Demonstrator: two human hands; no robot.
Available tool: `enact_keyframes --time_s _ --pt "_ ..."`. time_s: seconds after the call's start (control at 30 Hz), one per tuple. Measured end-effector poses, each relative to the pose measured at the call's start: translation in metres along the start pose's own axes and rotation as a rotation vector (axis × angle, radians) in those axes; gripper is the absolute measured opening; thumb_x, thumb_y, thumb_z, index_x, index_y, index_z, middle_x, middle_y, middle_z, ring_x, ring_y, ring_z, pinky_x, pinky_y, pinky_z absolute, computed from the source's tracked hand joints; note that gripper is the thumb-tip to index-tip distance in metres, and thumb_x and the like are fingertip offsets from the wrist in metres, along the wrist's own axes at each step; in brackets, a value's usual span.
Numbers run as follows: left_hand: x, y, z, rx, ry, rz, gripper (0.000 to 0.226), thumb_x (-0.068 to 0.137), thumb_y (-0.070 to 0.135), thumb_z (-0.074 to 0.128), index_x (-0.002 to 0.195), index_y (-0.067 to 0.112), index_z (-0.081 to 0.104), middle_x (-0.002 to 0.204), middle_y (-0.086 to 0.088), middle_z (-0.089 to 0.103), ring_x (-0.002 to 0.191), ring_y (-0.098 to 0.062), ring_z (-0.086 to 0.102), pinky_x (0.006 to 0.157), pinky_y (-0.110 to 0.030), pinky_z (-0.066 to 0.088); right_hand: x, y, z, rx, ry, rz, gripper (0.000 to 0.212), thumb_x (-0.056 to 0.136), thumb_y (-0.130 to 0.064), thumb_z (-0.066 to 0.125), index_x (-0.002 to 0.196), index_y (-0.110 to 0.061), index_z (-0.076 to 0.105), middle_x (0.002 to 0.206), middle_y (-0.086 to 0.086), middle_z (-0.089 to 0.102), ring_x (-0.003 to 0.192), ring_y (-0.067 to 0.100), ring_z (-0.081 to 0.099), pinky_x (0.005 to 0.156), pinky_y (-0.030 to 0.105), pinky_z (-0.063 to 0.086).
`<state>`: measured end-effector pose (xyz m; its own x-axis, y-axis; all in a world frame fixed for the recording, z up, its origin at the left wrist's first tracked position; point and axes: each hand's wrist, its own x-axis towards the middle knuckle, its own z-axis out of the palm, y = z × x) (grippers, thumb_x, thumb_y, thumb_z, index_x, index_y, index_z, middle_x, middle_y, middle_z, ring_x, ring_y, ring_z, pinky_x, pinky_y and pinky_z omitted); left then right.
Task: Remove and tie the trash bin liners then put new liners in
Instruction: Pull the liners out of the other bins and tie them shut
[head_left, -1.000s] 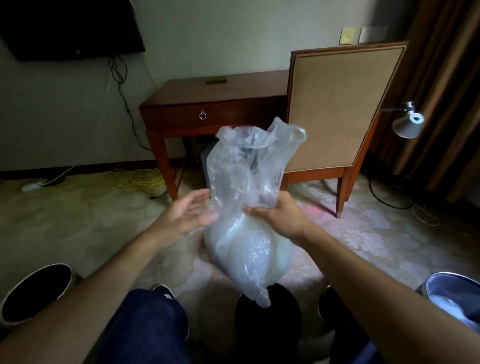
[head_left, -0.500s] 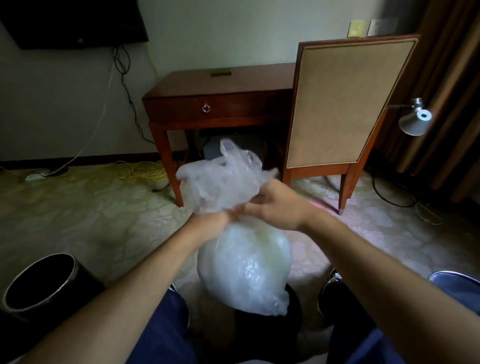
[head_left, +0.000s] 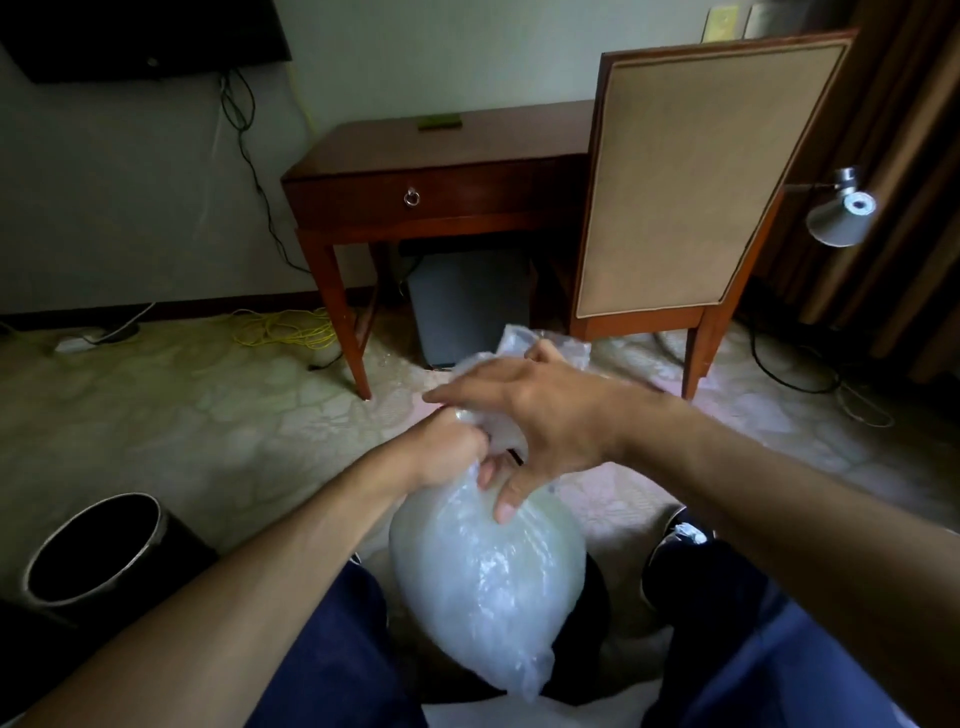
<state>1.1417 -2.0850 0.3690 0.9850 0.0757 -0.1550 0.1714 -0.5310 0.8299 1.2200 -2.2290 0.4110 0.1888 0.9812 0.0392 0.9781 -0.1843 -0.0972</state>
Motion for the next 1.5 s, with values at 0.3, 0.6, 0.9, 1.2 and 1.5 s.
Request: enact_keyframes --time_s 0.3,0.6,0.9,1.2,1.5 --pt "0.002 -0.025 -0.011 0.552 -0.259 -0.036 0.026 0.056 0.035 0.063 0.075 0.018 0.057 0.081 -0.004 0.063 0.081 -0.028 0.062 0.07 -0.048 0.052 -0.011 0.005 0.011 -0.382 -0.161 0.194 0.039 0.099 -0.05 0.044 0.109 -0.022 0.069 0.096 0.007 0.069 0.086 0.031 0.065 0.071 0.031 0.037" --pt "0.014 -0.064 0.002 1.21 0.163 0.337 0.018 0.076 0.041 0.053 0.082 0.025 0.06 0.073 0.004 0.065 0.086 -0.023 0.059 0.078 -0.036 0.035 -0.024 -0.002 0.021 0.562 -0.498 0.405 0.03 0.098 -0.033 0.056 0.075 -0.015 0.062 0.062 -0.01 0.057 0.054 0.005 0.049 0.057 0.023 0.039" --pt "0.012 -0.055 0.027 0.223 -0.01 0.016 0.037 0.085 0.052 0.048 0.096 0.023 0.068 0.096 0.007 0.073 0.094 -0.008 0.066 0.089 -0.034 0.053 -0.023 0.001 0.045 1.679 0.121 0.299 0.032 0.087 -0.015 0.052 0.103 0.005 0.072 0.116 0.022 0.07 0.122 0.021 0.062 0.101 0.041 0.05" --pt "-0.021 -0.043 0.026 -0.354 -0.193 -0.096 0.035 0.079 0.031 0.057 0.107 0.01 0.064 0.09 -0.003 0.062 0.083 -0.013 0.057 0.077 -0.029 0.042 -0.027 0.029 0.028 0.086 0.168 0.324 0.041 0.093 -0.024 0.06 0.133 -0.033 0.061 0.114 -0.007 0.071 0.098 0.013 0.065 0.08 0.026 0.044" --pt "-0.005 -0.044 0.03 0.759 0.193 0.112 0.058 0.087 0.036 0.07 0.138 0.032 0.044 0.107 -0.002 0.064 0.1 -0.025 0.061 0.073 -0.03 0.047 -0.02 0.031 0.019 -0.48 -0.108 0.419 0.056 0.095 -0.069 0.042 0.11 -0.024 0.073 0.127 -0.001 0.053 0.119 0.021 0.042 0.097 0.046 0.03"
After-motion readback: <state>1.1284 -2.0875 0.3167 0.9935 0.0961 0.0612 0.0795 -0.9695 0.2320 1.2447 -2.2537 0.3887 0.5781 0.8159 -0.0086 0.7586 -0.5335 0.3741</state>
